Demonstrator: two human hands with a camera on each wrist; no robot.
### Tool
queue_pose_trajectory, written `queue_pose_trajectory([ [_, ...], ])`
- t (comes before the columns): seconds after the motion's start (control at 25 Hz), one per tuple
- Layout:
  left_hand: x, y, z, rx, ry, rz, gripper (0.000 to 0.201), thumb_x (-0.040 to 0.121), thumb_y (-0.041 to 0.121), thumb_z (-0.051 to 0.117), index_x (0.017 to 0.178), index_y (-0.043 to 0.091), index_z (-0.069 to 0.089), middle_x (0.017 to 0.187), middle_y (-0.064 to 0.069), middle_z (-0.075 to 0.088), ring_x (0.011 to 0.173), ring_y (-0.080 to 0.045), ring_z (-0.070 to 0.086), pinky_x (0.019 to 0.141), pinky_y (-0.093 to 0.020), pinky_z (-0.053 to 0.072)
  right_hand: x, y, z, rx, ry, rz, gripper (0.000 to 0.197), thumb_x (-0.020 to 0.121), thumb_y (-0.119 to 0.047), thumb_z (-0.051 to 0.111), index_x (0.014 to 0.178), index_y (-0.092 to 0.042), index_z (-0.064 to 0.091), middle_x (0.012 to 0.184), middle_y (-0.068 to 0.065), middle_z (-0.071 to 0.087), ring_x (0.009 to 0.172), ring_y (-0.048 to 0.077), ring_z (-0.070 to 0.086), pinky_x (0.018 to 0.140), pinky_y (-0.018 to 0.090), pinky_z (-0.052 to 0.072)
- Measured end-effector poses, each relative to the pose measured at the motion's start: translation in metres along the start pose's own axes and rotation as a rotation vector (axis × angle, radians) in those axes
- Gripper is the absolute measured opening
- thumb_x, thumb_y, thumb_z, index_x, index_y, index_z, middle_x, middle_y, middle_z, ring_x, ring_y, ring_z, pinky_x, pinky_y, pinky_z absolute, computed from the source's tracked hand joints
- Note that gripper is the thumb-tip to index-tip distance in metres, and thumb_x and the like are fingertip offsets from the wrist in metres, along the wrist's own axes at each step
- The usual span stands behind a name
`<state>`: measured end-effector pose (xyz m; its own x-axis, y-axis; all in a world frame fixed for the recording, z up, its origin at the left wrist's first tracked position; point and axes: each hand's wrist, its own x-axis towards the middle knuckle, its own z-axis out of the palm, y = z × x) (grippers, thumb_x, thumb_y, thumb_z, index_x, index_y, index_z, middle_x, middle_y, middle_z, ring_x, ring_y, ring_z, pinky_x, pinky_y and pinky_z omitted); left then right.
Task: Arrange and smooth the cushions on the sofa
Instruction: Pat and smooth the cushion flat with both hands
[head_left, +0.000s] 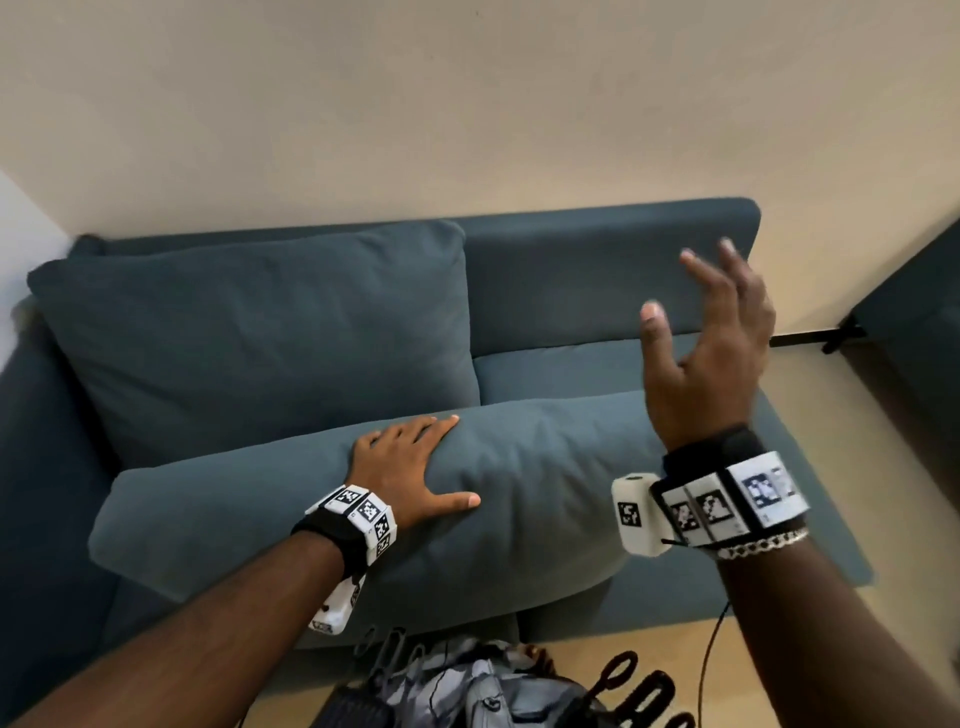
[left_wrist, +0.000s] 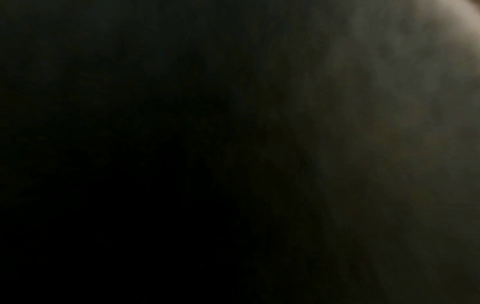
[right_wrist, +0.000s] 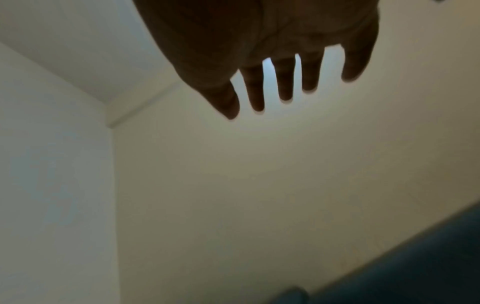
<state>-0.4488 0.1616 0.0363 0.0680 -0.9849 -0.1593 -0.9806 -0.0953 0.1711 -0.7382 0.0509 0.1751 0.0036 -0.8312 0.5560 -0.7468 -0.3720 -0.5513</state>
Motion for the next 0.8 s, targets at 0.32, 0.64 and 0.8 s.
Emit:
queue_pose_trajectory([
  [0.32,0.002,0.014,0.004,0.029,-0.045,-0.032,0.115,0.059,0.105,0.037,0.157,0.048,0.02,0.161,0.011,0.037,0.144,-0.019,0.041,0.114,-0.047,0.034,-0.029,0.065,0.058,-0.343,-0.761,0.165,0.053,0.097,-0.061,0.038,0.135,-0.03,0.06,0.152,0.003,0.051,0.148,0.028,0.036,0.121,0.061,0.02],
  [0.64,-0.005,0.008,-0.004,0.033,-0.18,0.006,0.122,0.055,0.106,0.041,0.159,0.047,0.015,0.166,0.005,0.032,0.148,-0.022,0.037,0.121,-0.045,0.028,-0.113,0.056,0.081,-0.522,-0.939,0.038,0.082,0.091,-0.069,-0.005,0.151,-0.037,0.04,0.163,-0.005,0.036,0.157,0.021,0.017,0.126,0.056,-0.003],
  [0.8,-0.001,-0.008,-0.02,0.113,-0.122,0.075,0.122,0.052,0.108,0.04,0.155,0.045,0.029,0.14,0.012,0.053,0.124,-0.017,0.054,0.108,-0.038,0.038,-0.065,0.026,0.067,-0.137,-0.531,0.112,0.047,0.094,-0.056,0.038,0.123,-0.029,0.064,0.135,-0.001,0.061,0.136,0.026,0.05,0.12,0.056,0.024],
])
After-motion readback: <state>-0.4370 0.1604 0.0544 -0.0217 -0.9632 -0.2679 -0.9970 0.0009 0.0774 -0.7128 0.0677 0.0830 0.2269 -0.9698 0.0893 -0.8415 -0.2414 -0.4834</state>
